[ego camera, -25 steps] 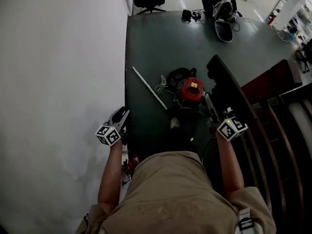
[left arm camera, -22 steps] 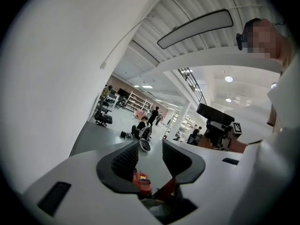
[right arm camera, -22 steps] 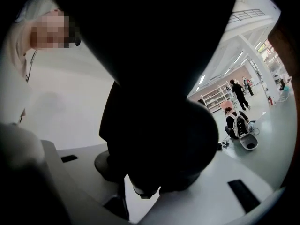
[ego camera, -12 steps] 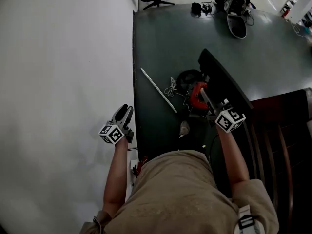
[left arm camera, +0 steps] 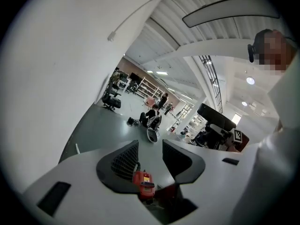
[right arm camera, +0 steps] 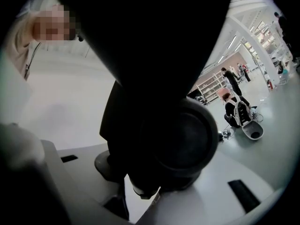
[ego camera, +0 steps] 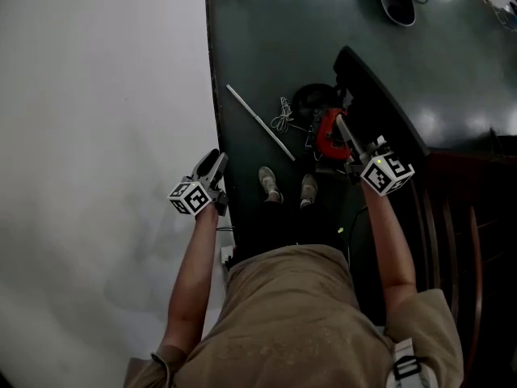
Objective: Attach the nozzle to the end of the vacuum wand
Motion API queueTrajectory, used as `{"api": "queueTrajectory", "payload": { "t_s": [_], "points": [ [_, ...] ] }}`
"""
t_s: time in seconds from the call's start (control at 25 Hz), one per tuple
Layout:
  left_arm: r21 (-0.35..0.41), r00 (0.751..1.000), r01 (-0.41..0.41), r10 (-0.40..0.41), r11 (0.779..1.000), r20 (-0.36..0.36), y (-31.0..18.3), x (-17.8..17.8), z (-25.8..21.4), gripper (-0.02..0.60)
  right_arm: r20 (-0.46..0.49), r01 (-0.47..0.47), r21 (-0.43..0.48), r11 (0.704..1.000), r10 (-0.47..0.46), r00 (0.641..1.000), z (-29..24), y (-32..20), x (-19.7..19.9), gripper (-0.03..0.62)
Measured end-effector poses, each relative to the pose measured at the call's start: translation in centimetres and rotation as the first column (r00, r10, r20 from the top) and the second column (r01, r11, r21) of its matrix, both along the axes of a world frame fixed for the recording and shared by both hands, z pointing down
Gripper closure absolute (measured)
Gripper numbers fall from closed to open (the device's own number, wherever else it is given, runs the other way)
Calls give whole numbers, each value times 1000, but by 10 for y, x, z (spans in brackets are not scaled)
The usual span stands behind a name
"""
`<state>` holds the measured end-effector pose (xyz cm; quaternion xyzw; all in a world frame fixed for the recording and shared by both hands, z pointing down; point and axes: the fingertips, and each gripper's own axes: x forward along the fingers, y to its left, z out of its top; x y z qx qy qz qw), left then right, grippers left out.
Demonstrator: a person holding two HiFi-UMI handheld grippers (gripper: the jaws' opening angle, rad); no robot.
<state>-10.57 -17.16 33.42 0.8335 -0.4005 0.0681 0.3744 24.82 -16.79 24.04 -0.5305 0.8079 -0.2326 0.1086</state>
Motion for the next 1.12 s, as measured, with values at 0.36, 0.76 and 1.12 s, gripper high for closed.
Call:
{"api": "queueTrajectory", "payload": {
  "t_s": [0.36, 0.76, 1.12],
  "points": [
    [-85, 999, -42, 43, 996, 11, -62, 38, 107, 414, -16, -29, -23, 999, 28, 999, 56, -44, 5, 431],
    [-311, 999, 7, 6, 951, 42, -191, 2, 343, 413, -29, -18, -130, 991, 14, 999, 197, -153, -47, 431],
    [-437, 986, 162, -132, 885, 98, -256, -40, 605, 394, -3, -11, -164, 986, 11, 1000, 387, -224, -94, 431]
  ]
}}
